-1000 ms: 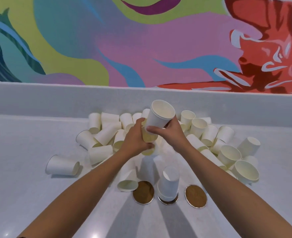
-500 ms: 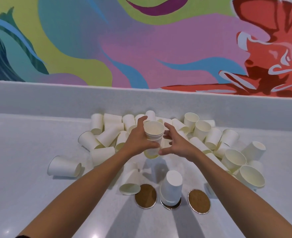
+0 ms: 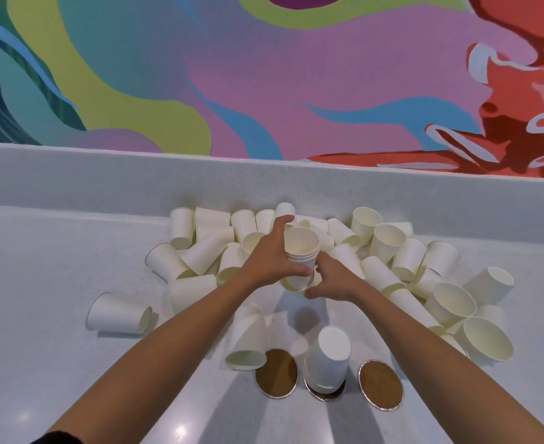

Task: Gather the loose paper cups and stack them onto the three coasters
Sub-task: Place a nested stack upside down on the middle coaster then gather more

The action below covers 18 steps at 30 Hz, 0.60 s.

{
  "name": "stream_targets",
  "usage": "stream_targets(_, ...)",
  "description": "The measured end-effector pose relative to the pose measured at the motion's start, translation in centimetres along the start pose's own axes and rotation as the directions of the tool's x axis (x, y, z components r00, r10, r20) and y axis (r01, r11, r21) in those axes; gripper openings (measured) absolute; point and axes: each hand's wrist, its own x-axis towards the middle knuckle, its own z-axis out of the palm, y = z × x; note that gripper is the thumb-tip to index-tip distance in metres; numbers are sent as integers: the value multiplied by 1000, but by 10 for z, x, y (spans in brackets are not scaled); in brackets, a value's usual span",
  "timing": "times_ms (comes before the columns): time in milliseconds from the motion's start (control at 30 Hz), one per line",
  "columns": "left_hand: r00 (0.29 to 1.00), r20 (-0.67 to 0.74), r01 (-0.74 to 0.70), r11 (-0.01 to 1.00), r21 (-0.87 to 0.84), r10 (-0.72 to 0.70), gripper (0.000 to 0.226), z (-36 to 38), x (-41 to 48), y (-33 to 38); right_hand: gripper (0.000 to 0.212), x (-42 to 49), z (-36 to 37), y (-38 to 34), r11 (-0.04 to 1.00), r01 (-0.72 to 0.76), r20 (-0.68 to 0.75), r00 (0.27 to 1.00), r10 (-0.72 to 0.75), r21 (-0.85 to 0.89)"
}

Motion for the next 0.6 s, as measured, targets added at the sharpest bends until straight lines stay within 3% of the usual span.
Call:
stream_targets(133,1000,17,24,1000,13,-24,96,5,3,-10,96,8,7,12,995,-24,30,999,27,-99)
stream_targets(433,995,66,70,996,57,-74,79,27,1,-29,79,11,16,29,988,-71,77,994,82,-138)
stream_targets(500,993,89,66,995,68,-72,79,29,1,-32,63,11,12,33,977,-82,18,996,87,-196)
stream_targets(600,988,122,79,991,110,-92,83,31,0,-37,50,11,0,36,949,-144,-200,976,89,-281)
